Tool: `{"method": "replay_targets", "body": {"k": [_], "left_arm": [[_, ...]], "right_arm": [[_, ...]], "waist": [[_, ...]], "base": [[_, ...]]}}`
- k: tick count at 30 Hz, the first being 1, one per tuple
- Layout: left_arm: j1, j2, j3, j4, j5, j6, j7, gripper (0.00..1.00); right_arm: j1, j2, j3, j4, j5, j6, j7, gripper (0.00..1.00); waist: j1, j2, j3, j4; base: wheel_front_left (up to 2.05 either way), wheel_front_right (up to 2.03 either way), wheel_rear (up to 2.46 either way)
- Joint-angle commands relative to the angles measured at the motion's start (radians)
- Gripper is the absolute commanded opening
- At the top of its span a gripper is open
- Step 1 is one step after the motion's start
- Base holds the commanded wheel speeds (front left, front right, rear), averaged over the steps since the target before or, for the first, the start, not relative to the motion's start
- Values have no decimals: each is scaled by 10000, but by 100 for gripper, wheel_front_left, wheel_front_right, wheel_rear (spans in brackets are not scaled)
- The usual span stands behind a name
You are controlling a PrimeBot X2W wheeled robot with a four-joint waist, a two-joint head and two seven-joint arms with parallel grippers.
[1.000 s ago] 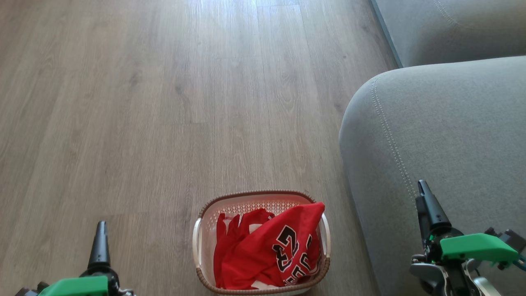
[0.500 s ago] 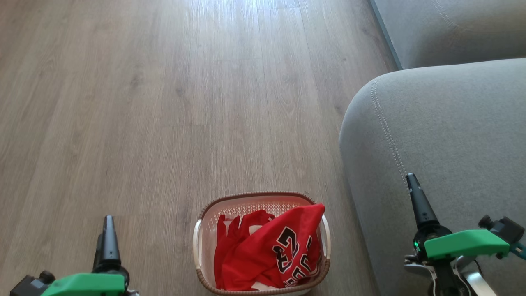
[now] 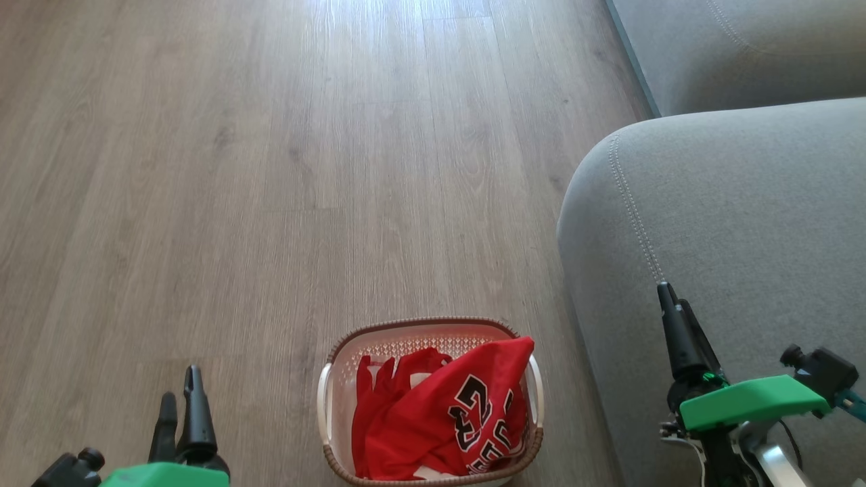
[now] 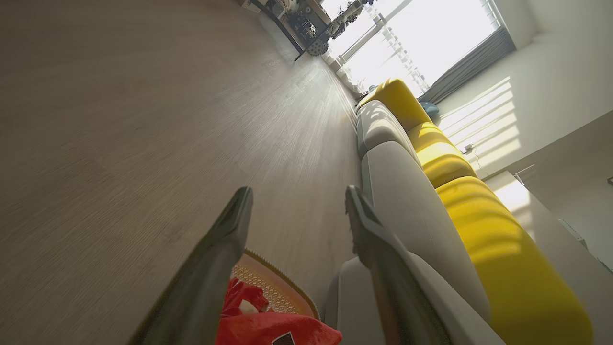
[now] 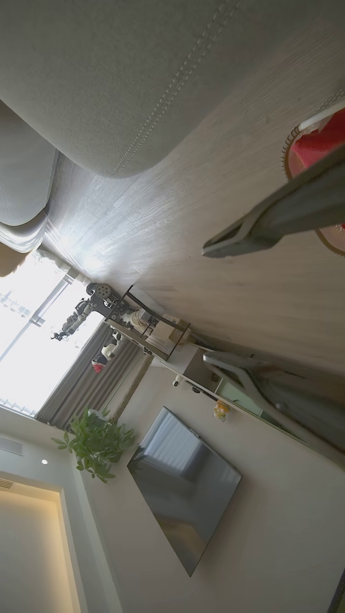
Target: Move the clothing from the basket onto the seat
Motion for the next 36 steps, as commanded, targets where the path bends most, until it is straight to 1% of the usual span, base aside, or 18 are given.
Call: {"method": "replay_targets", "body": {"k": [1,13,15,36], "left_arm": [[-99,122,96,-363,427,35,-148,100],[130,135,62,-322,2021,144,-504,100],[148,136,57,-315,2155,153,-534,100],[500,159,-84,-12,4788,251,-1154,100]], "right_arm": [[-151,-24,-63,-331,-488,1,-114,100],[-88,252,-263,-70,-2431,1,-142,100],[-85,275,-283,-44,-2579,1,-145,100],[58,756,-663,190,-5744,1,-195,100]], "waist": [[0,0,-5,-1],[0,0,-49,-9],[0,0,-53,-9],[0,0,-200,25]], "base": [[0,0,0],[0,0,0],[0,0,0],[0,0,0]]}}
